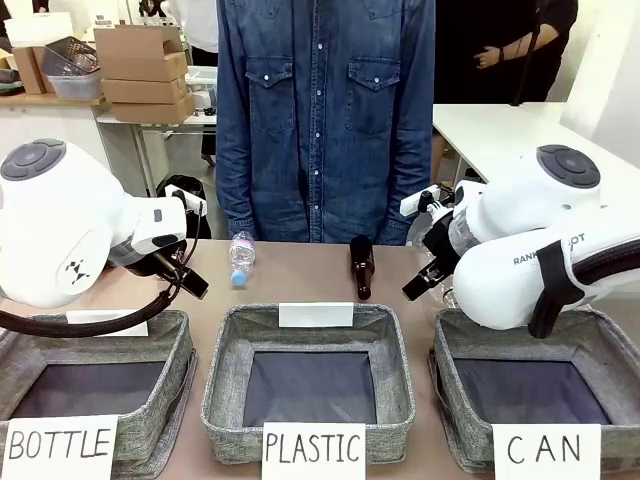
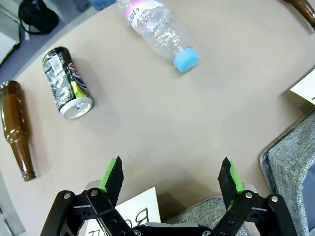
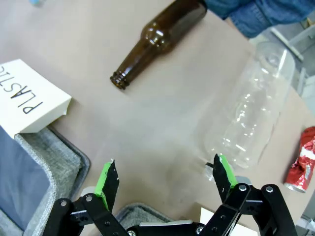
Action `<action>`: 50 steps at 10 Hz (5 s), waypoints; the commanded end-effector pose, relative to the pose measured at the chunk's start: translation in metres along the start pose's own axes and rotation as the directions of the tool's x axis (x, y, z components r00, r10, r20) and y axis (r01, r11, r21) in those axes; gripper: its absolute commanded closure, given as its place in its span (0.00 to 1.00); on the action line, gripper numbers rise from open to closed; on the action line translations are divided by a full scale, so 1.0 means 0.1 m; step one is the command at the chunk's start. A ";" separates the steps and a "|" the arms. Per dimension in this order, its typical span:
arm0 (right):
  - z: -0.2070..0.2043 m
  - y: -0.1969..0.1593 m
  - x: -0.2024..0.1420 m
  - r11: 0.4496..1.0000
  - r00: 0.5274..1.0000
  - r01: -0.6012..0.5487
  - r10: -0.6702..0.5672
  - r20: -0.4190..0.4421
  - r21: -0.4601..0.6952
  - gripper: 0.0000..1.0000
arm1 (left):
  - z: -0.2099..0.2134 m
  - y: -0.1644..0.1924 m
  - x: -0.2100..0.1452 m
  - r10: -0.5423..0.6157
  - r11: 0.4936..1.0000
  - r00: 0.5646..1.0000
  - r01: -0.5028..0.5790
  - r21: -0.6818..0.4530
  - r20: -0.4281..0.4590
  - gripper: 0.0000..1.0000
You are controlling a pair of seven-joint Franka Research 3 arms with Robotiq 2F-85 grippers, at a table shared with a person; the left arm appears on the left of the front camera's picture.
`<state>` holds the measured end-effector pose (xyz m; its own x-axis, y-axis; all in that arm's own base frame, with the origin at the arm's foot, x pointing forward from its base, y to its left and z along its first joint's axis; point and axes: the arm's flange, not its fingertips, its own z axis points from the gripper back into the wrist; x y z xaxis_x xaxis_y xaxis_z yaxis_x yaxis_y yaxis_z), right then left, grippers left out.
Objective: Sort the can waste into the basket.
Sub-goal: Pick up the can waste from the table and place it in the right Fabric basket.
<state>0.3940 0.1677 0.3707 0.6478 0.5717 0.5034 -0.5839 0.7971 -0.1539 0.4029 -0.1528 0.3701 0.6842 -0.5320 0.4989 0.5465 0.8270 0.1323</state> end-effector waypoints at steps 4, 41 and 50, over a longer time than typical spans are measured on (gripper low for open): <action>0.00 0.00 0.00 1.000 1.000 0.001 -0.001 0.000 0.000 0.00 | 0.00 0.01 0.00 0.001 1.000 1.000 -0.001 0.000 0.000 0.00; 2.75 -1.53 -1.01 0.492 0.489 0.868 -0.870 -0.067 -0.065 0.00 | 2.12 1.73 -0.74 0.854 0.226 0.496 -0.085 -0.971 0.155 0.00; 1.98 -2.25 -0.71 0.428 0.441 0.896 -0.890 0.121 -0.117 0.00 | 2.12 1.73 -0.74 0.854 0.226 0.496 -0.085 -0.971 0.155 0.00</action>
<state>0.3403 -0.0849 0.5453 0.7342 -0.4617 0.4977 0.3577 0.8862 0.2944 0.3448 0.0699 0.5340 0.7312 0.4604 0.5033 0.5324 0.0760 -0.8430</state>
